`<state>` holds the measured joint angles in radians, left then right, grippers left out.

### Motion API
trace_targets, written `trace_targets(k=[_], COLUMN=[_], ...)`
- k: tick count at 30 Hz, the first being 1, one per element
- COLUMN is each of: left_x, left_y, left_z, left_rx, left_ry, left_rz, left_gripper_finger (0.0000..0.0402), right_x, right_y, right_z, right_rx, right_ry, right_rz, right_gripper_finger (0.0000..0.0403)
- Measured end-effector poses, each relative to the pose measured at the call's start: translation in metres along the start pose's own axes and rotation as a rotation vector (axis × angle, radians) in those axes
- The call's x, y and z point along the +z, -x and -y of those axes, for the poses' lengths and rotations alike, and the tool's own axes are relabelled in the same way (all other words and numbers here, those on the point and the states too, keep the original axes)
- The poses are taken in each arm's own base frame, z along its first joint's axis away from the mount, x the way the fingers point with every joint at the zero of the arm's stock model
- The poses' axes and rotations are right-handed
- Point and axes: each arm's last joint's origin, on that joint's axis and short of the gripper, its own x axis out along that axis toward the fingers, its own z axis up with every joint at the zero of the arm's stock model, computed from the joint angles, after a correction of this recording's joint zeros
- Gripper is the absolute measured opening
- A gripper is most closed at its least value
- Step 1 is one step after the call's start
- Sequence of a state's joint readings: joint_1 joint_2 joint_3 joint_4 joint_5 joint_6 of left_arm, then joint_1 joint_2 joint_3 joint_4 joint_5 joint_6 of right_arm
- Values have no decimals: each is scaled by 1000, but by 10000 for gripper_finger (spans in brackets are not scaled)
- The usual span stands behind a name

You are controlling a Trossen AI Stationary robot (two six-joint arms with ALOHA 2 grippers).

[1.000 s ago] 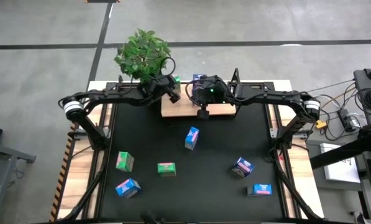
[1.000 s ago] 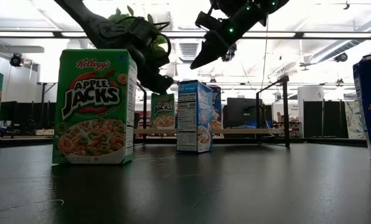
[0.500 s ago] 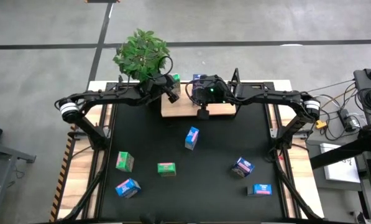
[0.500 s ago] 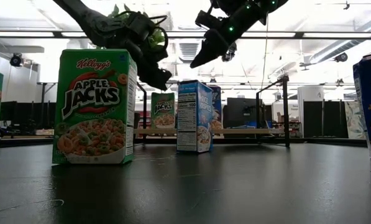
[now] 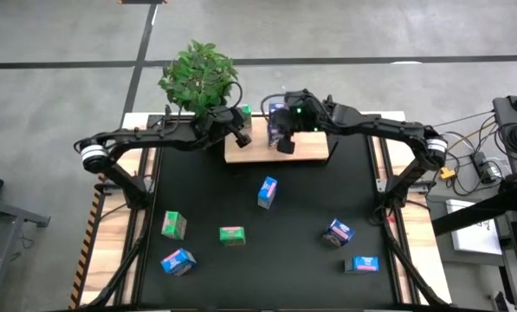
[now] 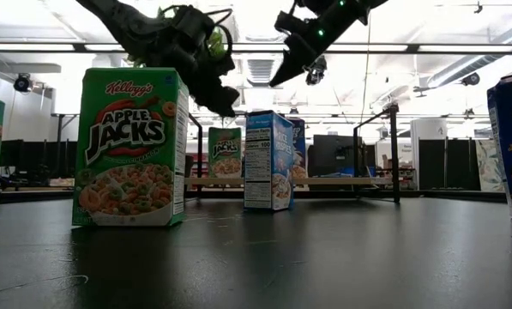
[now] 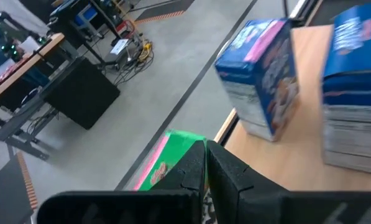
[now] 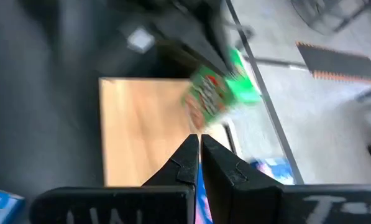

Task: Stack cereal on shelf
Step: Adjust the shelf on the table, then adjust the blue cereal box on the shelf

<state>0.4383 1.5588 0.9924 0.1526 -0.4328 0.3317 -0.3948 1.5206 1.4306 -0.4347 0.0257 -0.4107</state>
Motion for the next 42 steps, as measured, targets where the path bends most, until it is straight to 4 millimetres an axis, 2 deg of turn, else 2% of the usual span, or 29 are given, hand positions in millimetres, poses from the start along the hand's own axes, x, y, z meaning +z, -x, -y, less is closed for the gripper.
trace_targets(k=[6,11,14,17,23,29,36,42], left_x=[12,10,-1,-12,-23,-29,-23,-2], left_y=[26,48,47,37,14,4,10,37], left_z=[6,10,15,19,22,18,20,25], left_rx=[-47,-132,-209,-208,-98,-34,-39,-69], left_ry=[-25,-120,-157,-174,-186,-178,-148,-134], left_rz=[20,-38,-90,-112,-130,-168,-138,-32], left_gripper_finger=[0,0,0,0,0,0,0,0], right_x=[-18,-21,-18,-16,-13,-12,-12,-16], right_y=[-1,3,5,5,4,4,4,2], right_z=[24,29,28,24,19,18,18,15], right_rx=[-14,22,27,39,48,48,48,90], right_ry=[-69,-88,-88,-78,-66,-59,-59,-73], right_rz=[-79,-68,-56,-50,-34,-33,-32,-33], right_gripper_finger=[9,9,9,9,9,9,9,9])
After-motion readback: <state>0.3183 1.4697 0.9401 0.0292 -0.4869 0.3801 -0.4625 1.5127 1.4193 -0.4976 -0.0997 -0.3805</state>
